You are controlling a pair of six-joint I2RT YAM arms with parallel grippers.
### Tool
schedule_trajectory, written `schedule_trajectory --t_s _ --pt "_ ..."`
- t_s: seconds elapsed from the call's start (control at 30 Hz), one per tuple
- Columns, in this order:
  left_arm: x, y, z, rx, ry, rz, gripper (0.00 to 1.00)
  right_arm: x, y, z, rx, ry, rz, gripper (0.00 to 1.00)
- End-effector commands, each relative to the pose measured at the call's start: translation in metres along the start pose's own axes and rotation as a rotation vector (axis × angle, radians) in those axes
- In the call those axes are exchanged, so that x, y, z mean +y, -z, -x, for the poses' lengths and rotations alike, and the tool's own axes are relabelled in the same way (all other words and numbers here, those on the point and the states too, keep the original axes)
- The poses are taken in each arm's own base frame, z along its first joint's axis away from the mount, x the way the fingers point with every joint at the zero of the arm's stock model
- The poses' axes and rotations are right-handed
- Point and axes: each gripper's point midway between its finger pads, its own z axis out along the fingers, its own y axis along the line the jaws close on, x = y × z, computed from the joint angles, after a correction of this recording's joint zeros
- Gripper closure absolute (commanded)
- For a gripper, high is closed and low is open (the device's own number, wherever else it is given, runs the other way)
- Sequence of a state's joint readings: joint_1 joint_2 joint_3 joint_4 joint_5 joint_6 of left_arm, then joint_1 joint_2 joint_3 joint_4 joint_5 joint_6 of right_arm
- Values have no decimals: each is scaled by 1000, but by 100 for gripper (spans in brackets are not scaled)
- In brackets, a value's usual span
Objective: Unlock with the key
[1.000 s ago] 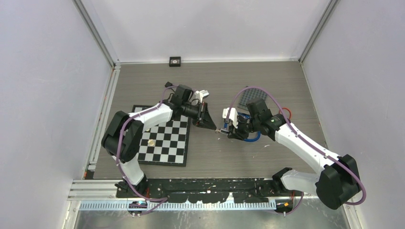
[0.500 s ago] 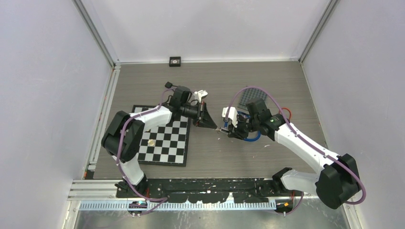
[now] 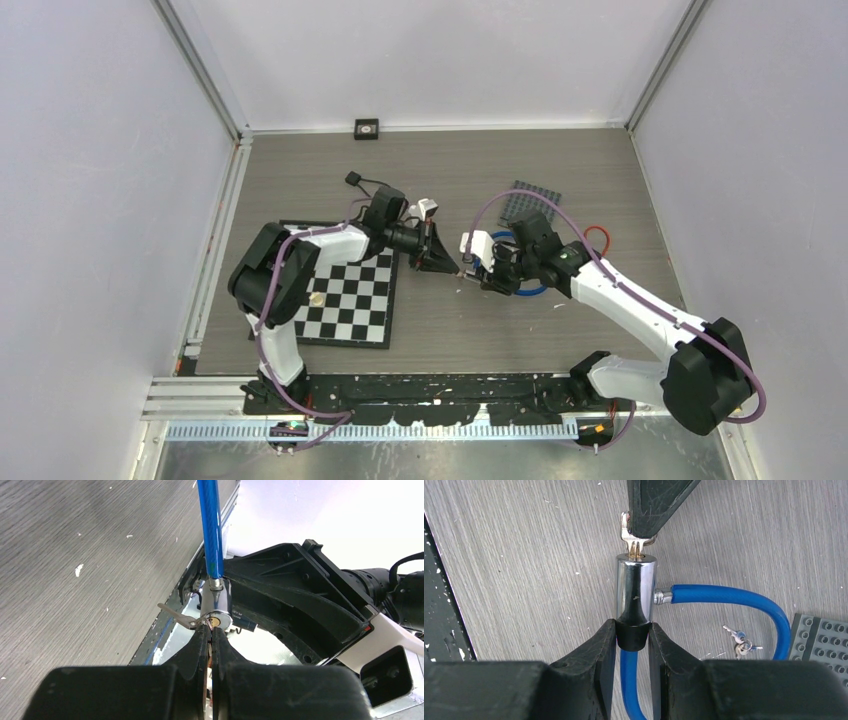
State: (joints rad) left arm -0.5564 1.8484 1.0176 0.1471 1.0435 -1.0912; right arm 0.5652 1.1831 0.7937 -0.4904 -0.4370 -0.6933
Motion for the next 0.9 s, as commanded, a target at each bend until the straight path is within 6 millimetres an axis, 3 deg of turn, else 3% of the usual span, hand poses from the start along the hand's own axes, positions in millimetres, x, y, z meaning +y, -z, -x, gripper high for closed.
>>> schedule_trajectory --t_s 0.0,0.27,0.6,0.87 --pt "-5 -13 -15 78 -3 -23 100 -22 4 43 -137 113 -80 100" --pt "-7 -20 -23 106 -77 -15 100 -19 5 52 -165 75 -56 100" --pt "-25 -8 -29 90 -367 -45 100 -14 13 59 -216 1 1 100" --pt "-25 -5 -33 109 -548 -85 100 -7 15 60 -271 -79 93 100"
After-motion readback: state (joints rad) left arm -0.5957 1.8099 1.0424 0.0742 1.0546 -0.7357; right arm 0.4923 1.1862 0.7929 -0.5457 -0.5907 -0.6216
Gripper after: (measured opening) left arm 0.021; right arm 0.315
